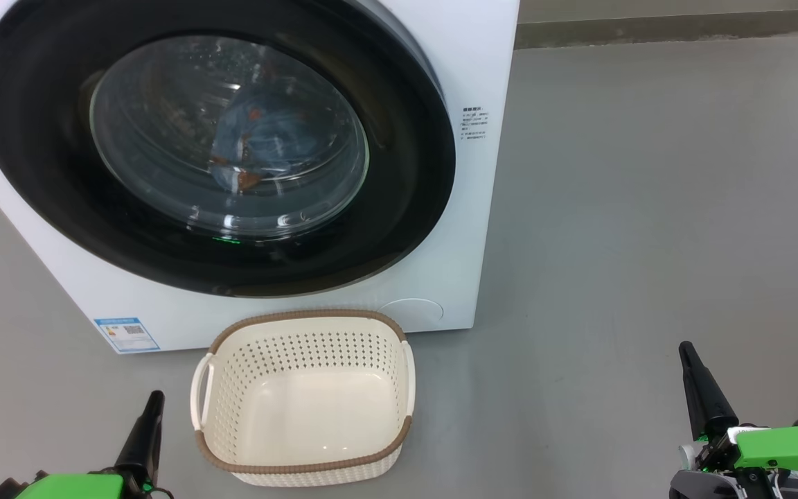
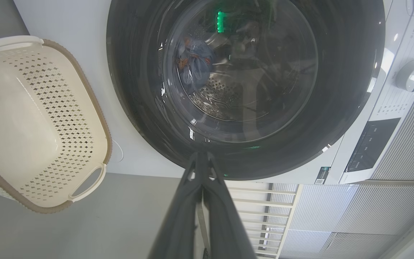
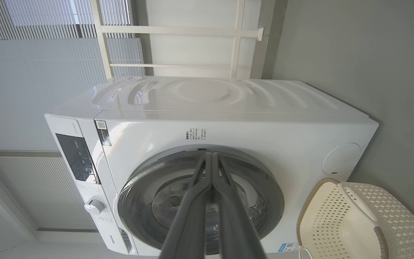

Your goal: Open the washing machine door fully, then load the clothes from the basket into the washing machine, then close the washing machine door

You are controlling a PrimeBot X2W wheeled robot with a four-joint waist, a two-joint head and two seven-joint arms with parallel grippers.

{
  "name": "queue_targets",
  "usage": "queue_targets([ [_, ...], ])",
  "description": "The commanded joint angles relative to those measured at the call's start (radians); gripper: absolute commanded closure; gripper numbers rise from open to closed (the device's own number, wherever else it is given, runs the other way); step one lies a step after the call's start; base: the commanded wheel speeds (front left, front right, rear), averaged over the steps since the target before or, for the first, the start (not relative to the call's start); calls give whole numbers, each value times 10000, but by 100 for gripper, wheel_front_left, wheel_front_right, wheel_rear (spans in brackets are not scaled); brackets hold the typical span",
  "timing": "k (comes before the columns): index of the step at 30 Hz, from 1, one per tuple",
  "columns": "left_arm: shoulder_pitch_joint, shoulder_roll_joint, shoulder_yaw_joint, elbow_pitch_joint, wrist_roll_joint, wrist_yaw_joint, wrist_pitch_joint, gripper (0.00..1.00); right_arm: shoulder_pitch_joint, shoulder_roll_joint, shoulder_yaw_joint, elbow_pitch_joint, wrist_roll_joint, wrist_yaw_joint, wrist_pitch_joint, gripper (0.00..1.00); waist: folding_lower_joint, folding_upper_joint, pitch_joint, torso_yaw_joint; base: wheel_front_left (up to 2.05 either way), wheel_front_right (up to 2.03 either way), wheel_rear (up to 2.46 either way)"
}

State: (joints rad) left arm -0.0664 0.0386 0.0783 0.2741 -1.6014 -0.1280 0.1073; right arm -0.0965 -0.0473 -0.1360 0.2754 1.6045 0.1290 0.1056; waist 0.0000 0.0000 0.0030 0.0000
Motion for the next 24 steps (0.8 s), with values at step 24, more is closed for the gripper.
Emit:
queue_targets([
  [24,-416,121,358,-292,-69,-27,62,100,-114,-30,221,-307,40,17,78,100,0,0,0,0,0,0,0],
])
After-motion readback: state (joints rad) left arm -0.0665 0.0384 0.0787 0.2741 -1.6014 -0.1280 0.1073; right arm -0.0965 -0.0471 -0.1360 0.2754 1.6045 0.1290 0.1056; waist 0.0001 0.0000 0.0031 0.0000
